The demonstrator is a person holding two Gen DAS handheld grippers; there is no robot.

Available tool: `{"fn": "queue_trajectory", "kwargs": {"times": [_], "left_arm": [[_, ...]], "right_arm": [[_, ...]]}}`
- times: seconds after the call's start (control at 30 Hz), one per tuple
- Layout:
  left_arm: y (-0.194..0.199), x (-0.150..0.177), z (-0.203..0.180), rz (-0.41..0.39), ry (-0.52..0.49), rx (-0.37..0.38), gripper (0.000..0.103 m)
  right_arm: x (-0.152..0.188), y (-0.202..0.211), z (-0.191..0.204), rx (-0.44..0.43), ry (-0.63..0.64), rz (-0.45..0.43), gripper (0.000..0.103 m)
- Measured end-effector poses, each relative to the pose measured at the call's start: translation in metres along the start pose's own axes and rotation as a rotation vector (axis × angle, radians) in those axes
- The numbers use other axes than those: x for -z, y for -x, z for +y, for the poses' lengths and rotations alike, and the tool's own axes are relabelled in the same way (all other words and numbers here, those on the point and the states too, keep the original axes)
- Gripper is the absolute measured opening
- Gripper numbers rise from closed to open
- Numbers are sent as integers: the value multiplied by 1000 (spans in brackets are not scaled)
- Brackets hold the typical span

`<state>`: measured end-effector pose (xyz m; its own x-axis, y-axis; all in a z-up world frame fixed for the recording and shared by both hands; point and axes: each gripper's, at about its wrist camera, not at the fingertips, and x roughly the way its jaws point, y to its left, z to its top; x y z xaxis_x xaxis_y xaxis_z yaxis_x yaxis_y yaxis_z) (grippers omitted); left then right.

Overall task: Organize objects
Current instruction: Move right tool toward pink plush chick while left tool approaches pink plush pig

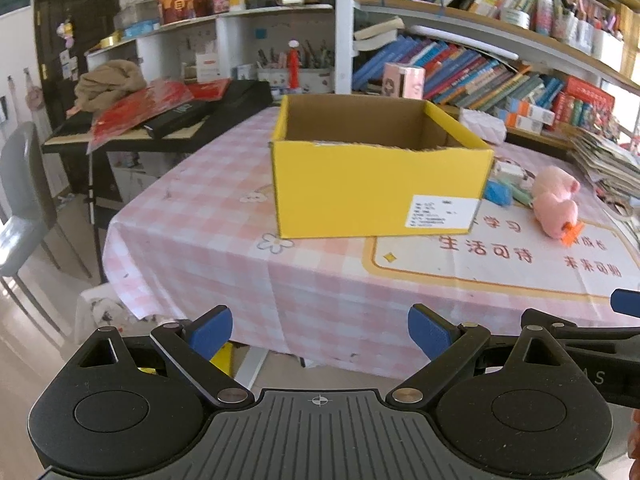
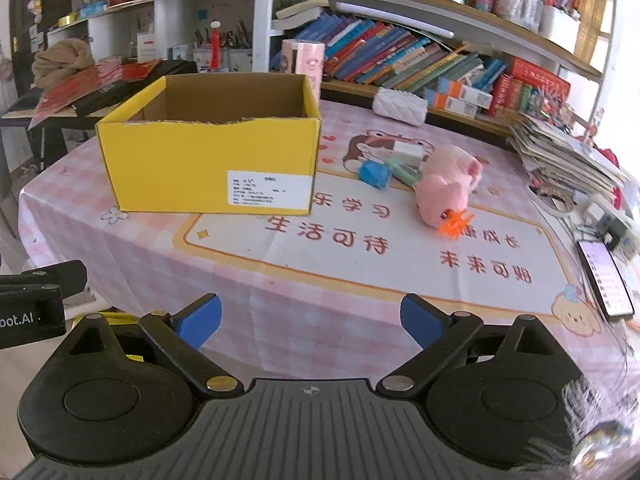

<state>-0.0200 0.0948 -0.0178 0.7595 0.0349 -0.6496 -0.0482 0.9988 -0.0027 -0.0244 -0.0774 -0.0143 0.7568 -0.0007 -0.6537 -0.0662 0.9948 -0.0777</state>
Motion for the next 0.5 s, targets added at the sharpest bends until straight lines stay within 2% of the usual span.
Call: {"fn": "queue_trajectory", "kwargs": {"times": [0.5], "left_arm": [[-4,1,-43,14,-100,124,96]], "right_arm": [[21,17,-43,134,-101,20,99]]}}
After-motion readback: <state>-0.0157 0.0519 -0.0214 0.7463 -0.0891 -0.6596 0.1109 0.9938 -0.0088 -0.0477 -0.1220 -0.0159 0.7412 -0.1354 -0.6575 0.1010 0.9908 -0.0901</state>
